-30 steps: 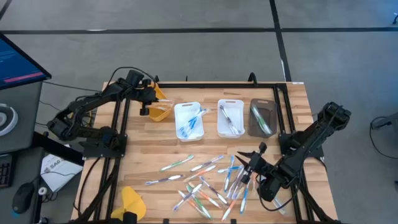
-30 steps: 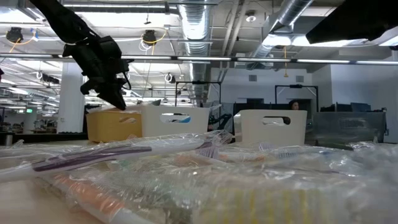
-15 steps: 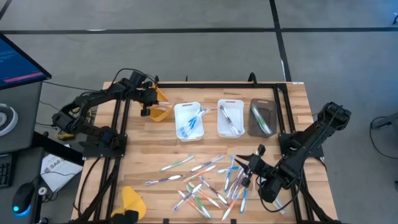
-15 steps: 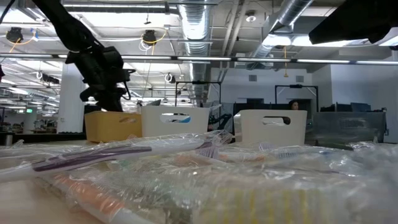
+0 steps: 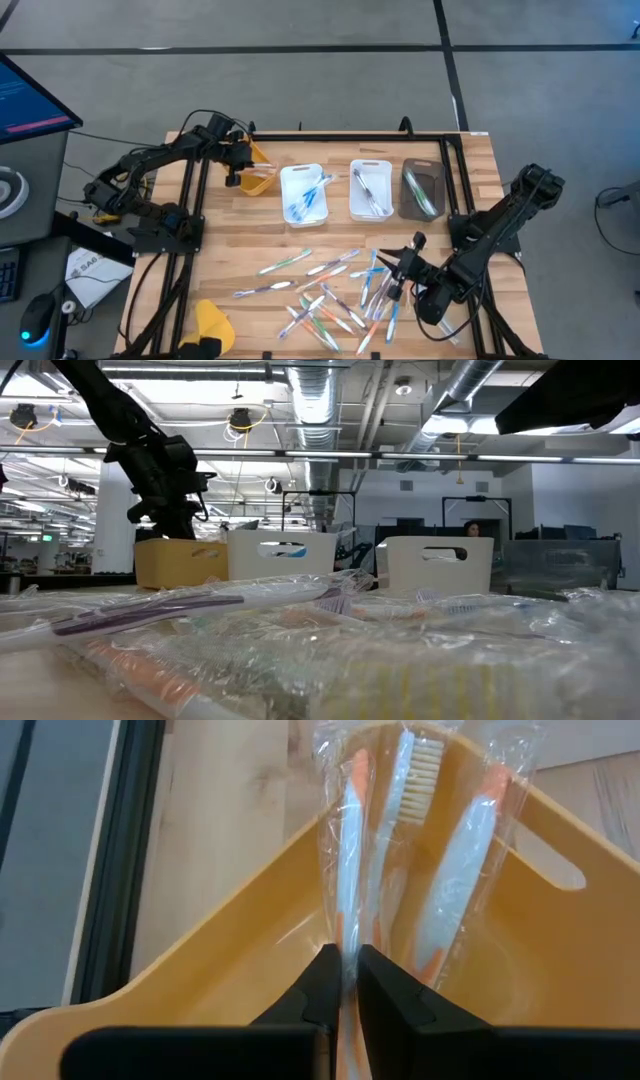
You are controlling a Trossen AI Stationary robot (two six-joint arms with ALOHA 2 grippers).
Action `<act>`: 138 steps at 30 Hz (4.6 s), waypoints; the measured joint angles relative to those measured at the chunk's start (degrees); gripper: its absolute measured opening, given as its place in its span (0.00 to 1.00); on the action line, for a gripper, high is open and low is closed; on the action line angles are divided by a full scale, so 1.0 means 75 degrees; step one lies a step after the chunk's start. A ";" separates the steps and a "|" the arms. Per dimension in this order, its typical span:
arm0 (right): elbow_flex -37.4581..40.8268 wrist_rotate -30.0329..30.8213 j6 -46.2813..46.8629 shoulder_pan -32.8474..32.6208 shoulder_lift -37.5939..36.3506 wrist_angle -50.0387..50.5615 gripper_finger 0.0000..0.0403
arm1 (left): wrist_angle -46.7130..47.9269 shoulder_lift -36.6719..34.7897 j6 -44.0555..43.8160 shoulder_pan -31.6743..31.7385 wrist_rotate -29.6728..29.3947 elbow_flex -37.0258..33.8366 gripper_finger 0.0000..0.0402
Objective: Pick & Place Toothbrushes
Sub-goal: Put the orange toothbrush into the orange bin, then put the blue toothbrush into the left white bin
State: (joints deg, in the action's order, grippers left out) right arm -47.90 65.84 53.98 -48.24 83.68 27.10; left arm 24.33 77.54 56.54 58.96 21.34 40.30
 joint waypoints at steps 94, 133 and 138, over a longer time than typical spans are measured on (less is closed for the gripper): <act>0.0000 -0.6169 -0.2539 0.1307 0.0000 -0.1395 0.19 | -0.3968 -0.1070 -0.3576 -0.8361 -0.0909 -0.0146 0.54; -0.0720 -0.6403 -0.6822 0.2252 0.1885 -0.0947 0.34 | -0.4136 -0.1070 -0.5006 -0.8358 -0.0908 -0.0751 0.52; -0.0752 -0.6577 -0.6271 0.2542 0.1896 -0.0440 0.31 | -0.4183 -0.1070 -0.5007 -0.8359 -0.0906 -0.0758 0.52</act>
State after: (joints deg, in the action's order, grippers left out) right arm -53.54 16.52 6.95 -29.18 97.90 23.79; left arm -7.05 69.52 18.98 -3.73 14.55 34.61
